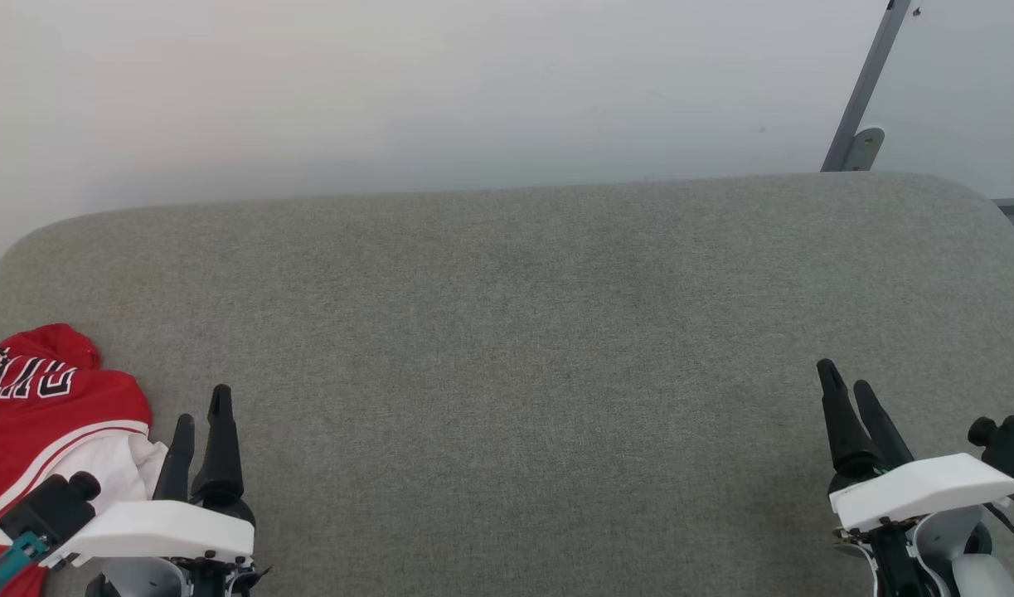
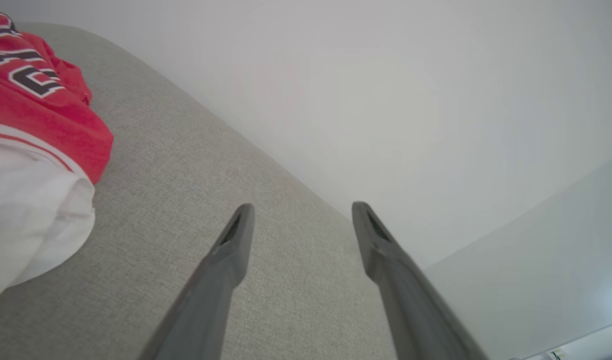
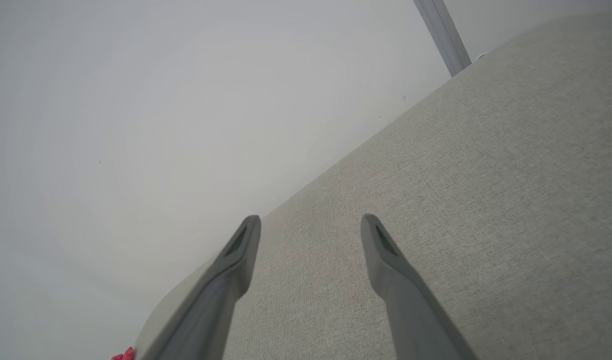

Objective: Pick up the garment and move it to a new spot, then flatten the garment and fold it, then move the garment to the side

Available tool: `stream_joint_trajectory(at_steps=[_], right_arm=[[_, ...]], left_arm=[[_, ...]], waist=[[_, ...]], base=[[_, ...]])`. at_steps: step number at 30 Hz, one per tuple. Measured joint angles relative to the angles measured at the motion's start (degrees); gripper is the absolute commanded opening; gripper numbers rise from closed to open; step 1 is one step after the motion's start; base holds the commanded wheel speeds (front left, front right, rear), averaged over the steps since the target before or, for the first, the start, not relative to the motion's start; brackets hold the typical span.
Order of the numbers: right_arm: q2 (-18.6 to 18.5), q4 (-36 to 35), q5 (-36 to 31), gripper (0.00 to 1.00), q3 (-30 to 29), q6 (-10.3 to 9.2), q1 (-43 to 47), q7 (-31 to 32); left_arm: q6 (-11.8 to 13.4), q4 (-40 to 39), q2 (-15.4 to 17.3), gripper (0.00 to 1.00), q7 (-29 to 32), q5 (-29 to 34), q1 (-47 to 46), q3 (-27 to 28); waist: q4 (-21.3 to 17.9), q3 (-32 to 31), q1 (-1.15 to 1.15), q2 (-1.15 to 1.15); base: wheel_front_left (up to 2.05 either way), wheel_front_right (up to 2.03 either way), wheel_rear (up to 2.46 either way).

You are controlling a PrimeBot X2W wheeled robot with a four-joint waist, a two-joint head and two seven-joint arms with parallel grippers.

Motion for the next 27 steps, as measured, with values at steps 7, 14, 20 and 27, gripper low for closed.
stream_joint_trajectory(at_steps=[7, 14, 20, 27], right_arm=[[-0.3, -0.5, -4.1, 1.0, 0.1, 0.0, -0.6, -0.5], [-0.3, -1.0, -7.7, 1.0, 0.1, 0.0, -0.6, -1.1], [-0.6, -1.5, -10.8, 1.0, 0.2, 0.0, -0.7, -1.6], [-0.7, -2.3, -14.5, 1.0, 0.2, 0.0, -0.7, -2.1]], left_arm=[[-0.7, -0.1, -0.1, 1.0, -1.1, 4.8, 0.0, 0.3], [-1.0, -0.4, -0.2, 1.0, -2.1, 8.7, 0.0, 0.6], [-1.7, -0.6, -0.4, 1.0, -3.0, 12.4, 0.2, 0.9], [-2.1, -0.9, -0.6, 1.0, -4.1, 16.3, 0.3, 1.1]], waist=[[0.0, -0.1, 0.0, 0.0], [0.0, -0.2, 0.0, 0.0], [0.0, -0.2, 0.0, 0.0], [0.0, -0.2, 0.0, 0.0]], base=[[0.0, 0.0, 0.0], [0.0, 0.0, 0.0], [0.0, 0.0, 0.0], [0.0, 0.0, 0.0]])
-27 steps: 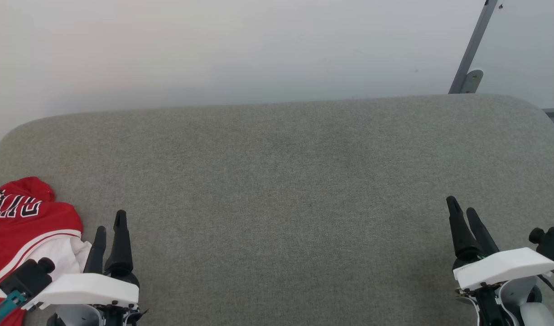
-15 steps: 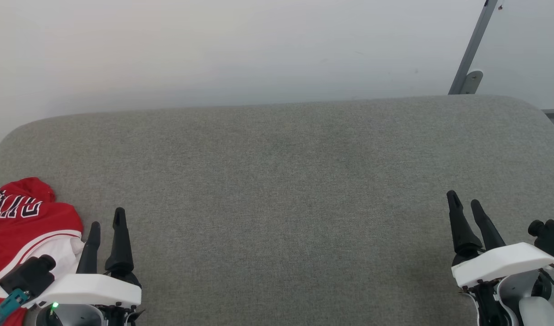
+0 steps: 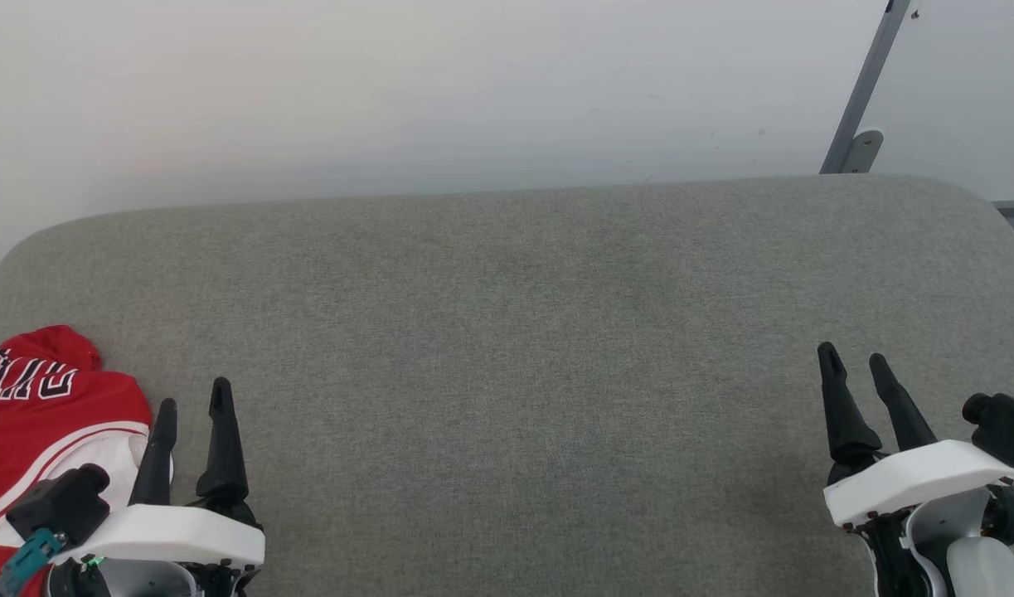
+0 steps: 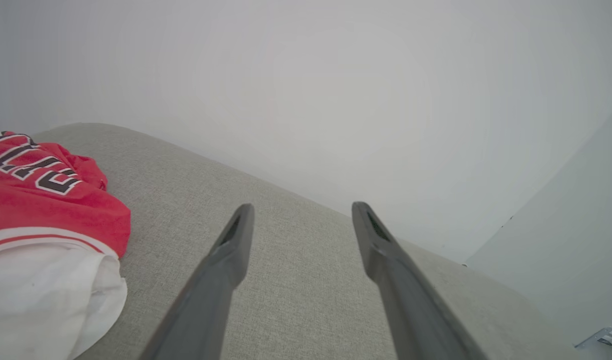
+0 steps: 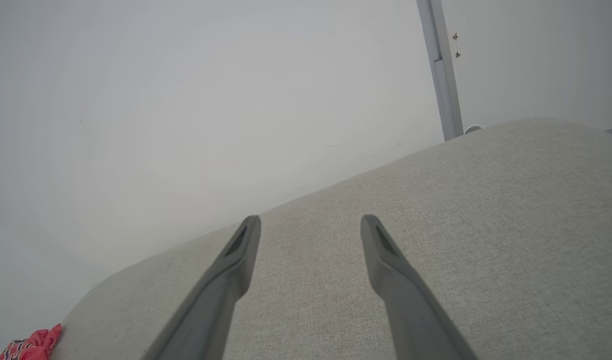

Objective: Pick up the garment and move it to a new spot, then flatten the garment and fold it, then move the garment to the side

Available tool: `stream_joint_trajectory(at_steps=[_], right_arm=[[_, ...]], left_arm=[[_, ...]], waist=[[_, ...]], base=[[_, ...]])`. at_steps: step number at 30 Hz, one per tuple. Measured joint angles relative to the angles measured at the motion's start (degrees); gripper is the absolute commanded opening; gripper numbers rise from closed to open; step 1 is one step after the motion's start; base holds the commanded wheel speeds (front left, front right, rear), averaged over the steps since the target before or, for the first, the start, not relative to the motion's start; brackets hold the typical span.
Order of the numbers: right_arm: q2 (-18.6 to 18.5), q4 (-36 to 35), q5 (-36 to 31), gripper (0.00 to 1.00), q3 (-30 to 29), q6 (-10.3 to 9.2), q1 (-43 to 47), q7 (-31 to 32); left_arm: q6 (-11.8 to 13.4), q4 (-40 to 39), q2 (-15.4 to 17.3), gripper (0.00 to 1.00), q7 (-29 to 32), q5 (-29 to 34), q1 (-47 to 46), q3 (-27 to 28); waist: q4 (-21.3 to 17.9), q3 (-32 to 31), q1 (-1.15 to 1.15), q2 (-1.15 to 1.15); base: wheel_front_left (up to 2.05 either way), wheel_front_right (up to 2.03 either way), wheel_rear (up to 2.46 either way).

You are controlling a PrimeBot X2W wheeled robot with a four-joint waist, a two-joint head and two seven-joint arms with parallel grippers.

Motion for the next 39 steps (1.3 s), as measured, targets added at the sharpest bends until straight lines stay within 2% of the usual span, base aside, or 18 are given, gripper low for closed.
stream_joint_trajectory(at_steps=[39], right_arm=[[-0.2, -1.9, -17.8, 1.0, 1.0, 0.08, -0.1, -2.0]], left_arm=[[-2.9, -0.3, -0.4, 1.0, -4.7, 19.0, 0.0, 2.0]], waist=[[0.2, -0.7, 0.0, 0.0]], base=[[0.0, 0.0, 0.0]])
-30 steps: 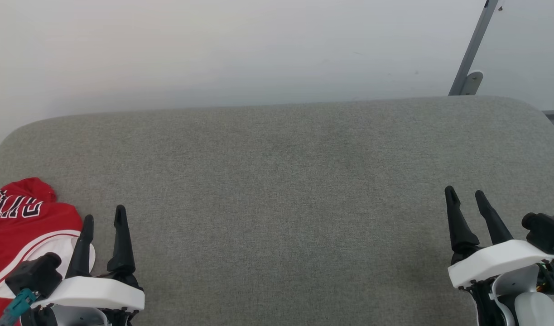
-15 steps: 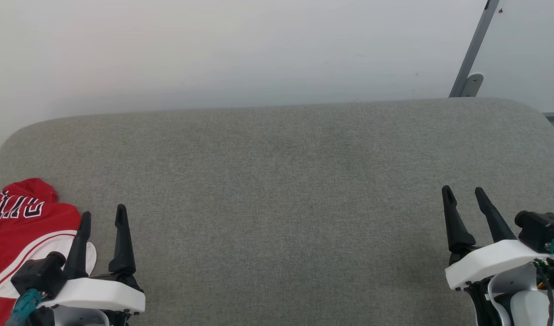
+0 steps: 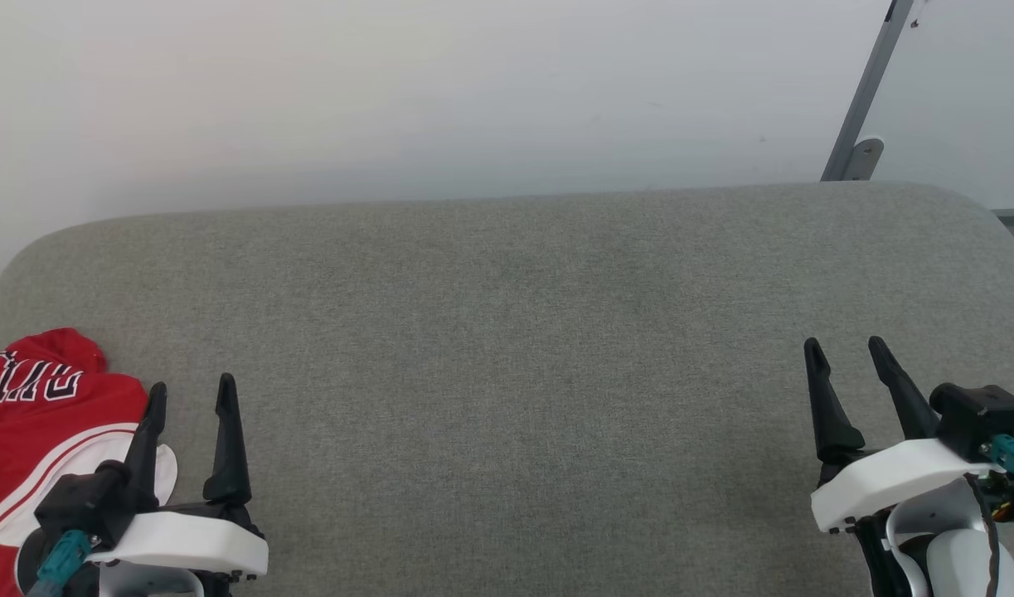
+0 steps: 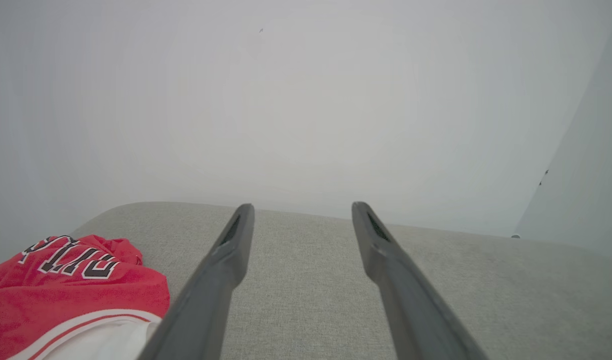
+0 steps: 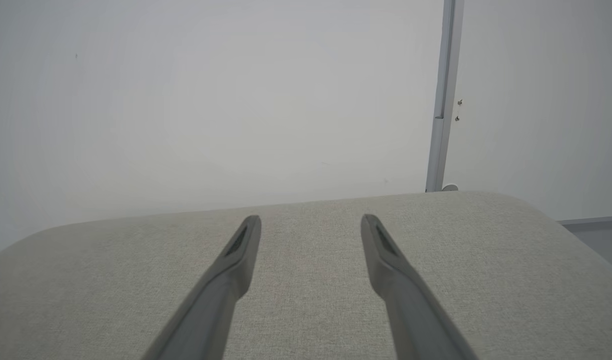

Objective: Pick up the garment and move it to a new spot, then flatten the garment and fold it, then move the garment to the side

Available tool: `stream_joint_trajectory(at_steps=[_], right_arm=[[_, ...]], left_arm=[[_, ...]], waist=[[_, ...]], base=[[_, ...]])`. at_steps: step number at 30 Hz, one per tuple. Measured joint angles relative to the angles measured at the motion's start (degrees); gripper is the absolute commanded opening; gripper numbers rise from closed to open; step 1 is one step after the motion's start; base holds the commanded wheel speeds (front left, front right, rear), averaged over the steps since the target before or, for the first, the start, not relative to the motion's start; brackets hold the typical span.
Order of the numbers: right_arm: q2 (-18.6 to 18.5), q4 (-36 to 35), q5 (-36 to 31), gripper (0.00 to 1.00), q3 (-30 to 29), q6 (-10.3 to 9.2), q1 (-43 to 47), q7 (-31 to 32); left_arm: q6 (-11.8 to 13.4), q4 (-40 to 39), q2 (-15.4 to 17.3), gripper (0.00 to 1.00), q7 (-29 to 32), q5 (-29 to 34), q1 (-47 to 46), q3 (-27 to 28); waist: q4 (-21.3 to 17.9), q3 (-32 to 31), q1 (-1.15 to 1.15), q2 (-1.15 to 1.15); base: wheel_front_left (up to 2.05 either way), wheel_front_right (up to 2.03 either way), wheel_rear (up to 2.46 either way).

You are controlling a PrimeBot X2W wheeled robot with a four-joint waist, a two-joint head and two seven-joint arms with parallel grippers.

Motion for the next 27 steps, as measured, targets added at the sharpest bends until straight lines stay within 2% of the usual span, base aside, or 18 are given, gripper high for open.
stream_joint_trajectory(at_steps=[9, 27], right_arm=[[0.0, -0.3, -2.5, 1.0, 0.1, 0.0, 0.0, -0.5], [0.0, -0.4, -3.1, 1.0, 0.2, 0.0, 0.1, -0.9]], left_arm=[[-0.4, 0.2, 0.1, 1.0, -0.6, 2.6, 0.0, -0.2], [-0.6, 4.5, 0.8, 1.0, -0.6, 0.4, -0.4, -1.9]], waist=[[0.0, 0.0, 0.0, 0.0], [0.8, 0.1, 0.0, 0.0]], base=[[0.0, 0.0, 0.0], [0.0, 0.0, 0.0]])
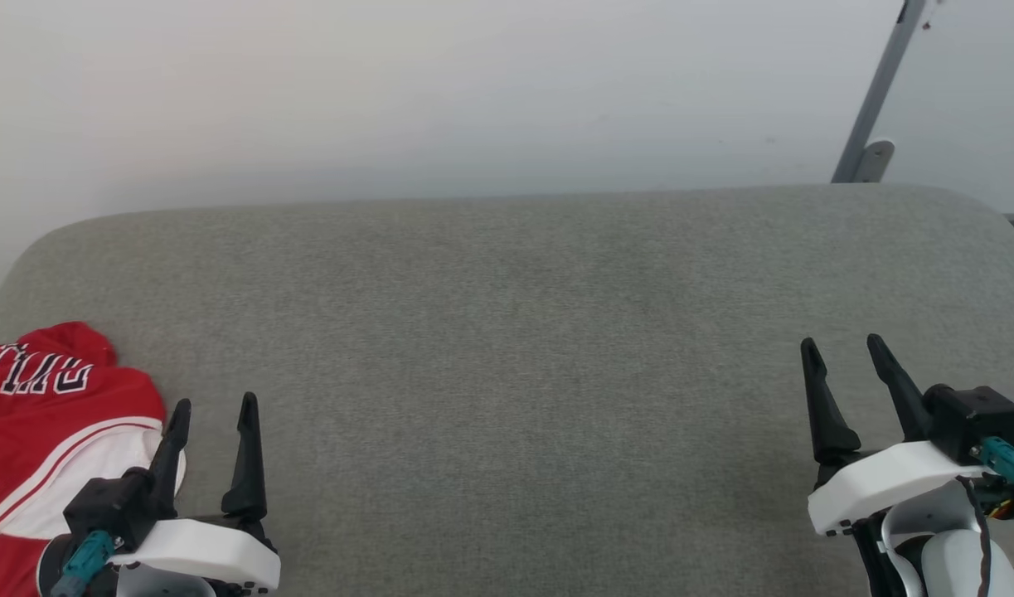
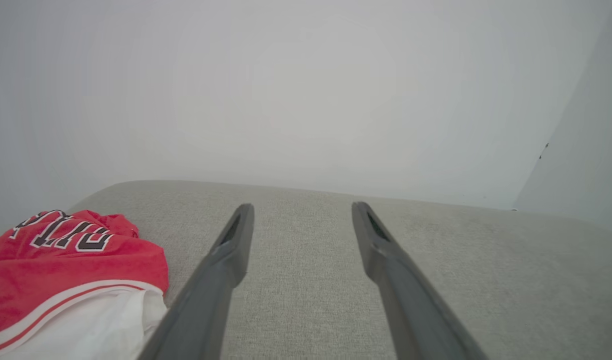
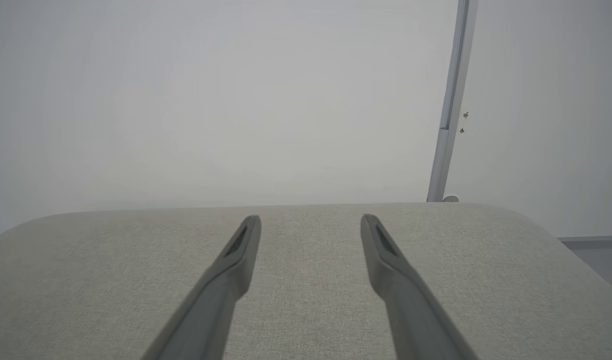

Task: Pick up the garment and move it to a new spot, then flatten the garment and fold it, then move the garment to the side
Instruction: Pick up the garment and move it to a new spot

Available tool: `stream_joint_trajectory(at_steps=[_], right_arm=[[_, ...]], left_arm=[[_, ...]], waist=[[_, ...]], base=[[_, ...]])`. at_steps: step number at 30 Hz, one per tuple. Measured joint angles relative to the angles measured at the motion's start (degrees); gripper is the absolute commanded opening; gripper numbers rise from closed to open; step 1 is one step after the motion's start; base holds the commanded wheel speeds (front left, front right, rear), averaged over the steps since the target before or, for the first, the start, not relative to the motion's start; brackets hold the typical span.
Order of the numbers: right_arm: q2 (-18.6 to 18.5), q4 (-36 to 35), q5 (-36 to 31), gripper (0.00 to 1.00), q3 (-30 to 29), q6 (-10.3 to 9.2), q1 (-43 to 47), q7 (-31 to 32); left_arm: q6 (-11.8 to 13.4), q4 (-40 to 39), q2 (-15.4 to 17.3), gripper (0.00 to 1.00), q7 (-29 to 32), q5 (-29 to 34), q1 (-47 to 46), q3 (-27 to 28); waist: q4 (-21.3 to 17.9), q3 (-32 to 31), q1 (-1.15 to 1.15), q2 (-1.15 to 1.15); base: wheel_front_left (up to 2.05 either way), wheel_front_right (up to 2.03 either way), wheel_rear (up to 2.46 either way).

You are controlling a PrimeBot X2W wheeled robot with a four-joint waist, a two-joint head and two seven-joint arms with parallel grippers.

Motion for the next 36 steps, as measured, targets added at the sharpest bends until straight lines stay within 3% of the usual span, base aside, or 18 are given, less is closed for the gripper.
stream_joint_trajectory(at_steps=[6, 11, 28, 36], right_arm=[[-0.1, 0.1, 0.1, 1.0, 1.1, 0.0, 0.1, 0.0], [-0.3, 0.7, 0.6, 1.0, 2.9, 0.0, 0.1, 0.0], [0.0, 2.9, 2.5, 1.0, 8.4, 0.0, -1.5, -0.4], [-0.1, 3.6, 2.9, 1.0, 9.4, 0.0, -2.3, -0.4]], left_arm=[[0.2, 2.1, 0.7, 1.0, 0.0, -1.4, -0.7, 0.3], [2.0, 3.0, 0.9, 1.0, 0.4, -1.8, -0.9, 1.3], [6.1, 0.4, 0.7, 1.0, 1.8, -2.4, 2.1, 2.8], [6.8, -0.4, 0.3, 1.0, 2.4, -3.2, 2.6, 2.8]], waist=[[2.3, -0.4, 0.0, 0.0], [5.5, -0.8, 0.0, 0.0], [20.8, -1.9, 0.0, 0.0], [26.4, -1.8, 0.0, 0.0]], base=[[0.0, 0.0, 0.0], [0.0, 0.0, 0.0], [0.0, 0.0, 0.0], [0.0, 0.0, 0.0]])
